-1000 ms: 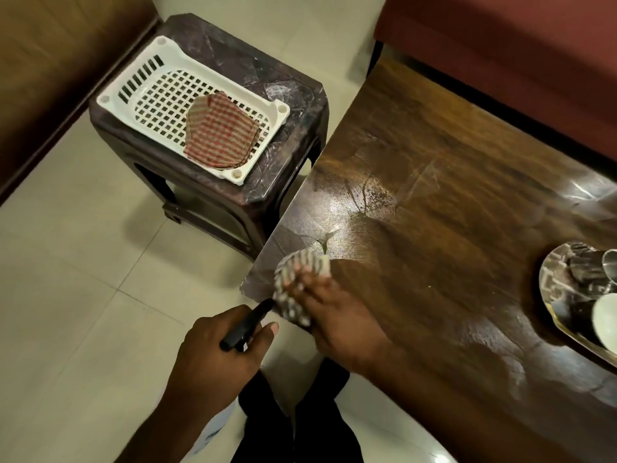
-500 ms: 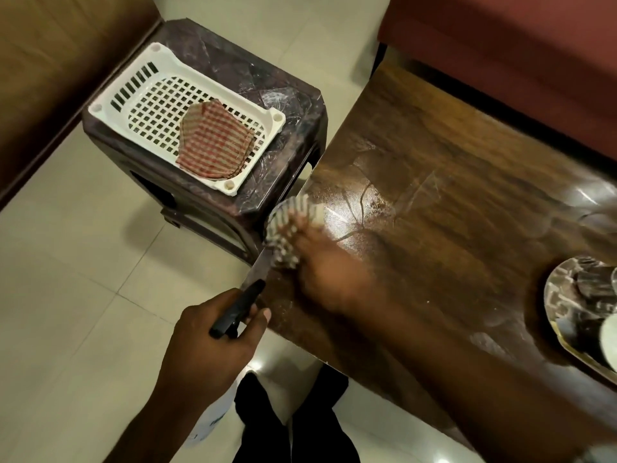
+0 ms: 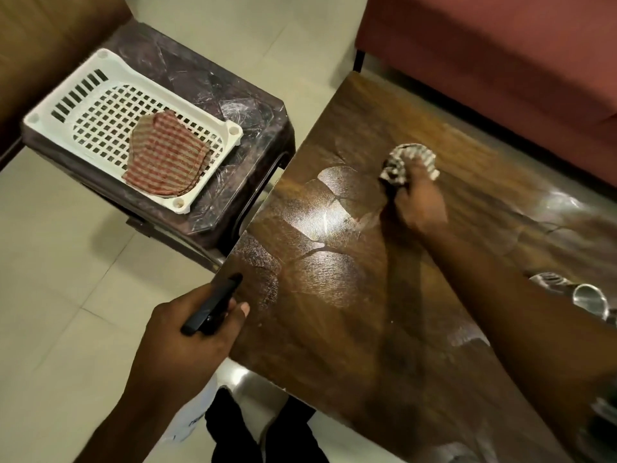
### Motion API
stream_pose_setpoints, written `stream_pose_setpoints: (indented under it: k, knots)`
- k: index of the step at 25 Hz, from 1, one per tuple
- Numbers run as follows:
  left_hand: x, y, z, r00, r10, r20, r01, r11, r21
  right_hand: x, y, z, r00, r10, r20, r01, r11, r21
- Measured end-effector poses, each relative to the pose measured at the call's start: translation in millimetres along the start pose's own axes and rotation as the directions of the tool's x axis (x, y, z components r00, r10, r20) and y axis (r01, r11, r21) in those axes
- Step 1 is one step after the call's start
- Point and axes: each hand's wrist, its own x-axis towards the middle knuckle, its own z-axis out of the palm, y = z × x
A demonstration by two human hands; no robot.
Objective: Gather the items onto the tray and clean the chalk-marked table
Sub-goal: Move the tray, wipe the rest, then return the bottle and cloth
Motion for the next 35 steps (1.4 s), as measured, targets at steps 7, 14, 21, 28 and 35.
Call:
stream_pose_setpoints:
  k: [7, 14, 21, 28, 35]
  knots:
    - [8.4, 26.2, 22.0, 0.997, 0.058, -0.048, -0.057, 0.998, 0.020, -123.3, -3.8, 51.1, 0.873, -0.387, 0.298, 0.416, 0.909, -0.037]
    - [12.2, 46.3, 33.6, 0.980, 0.177, -0.085, -0.178, 0.984, -0.002, -130.5, 18.7, 38.4, 0.644, -0.591, 0.486, 0.708, 0.701, -0.085]
    - [0.3, 57.4, 41.4, 0.977, 0.160, -0.144, -0.173, 0.982, -0.078, -99.0, 46.1, 12.3, 0.997, -0.026, 0.067, 0.028, 0.999, -0.039]
    - [-37.3, 136.1, -21.9, 0.953, 0.173, -0.248, -0.220, 0.959, -0.177, -210.8, -48.7, 6.3, 0.835, 0.300, 0.461, -0.461, 0.838, 0.290]
    - [-117.1, 250.8, -92.3, 0.966, 0.168, -0.197, -0.232, 0.899, -0.372, -262.4, -143.7, -156.5, 0.693, 0.164, 0.702, -0.569, -0.473, 0.673]
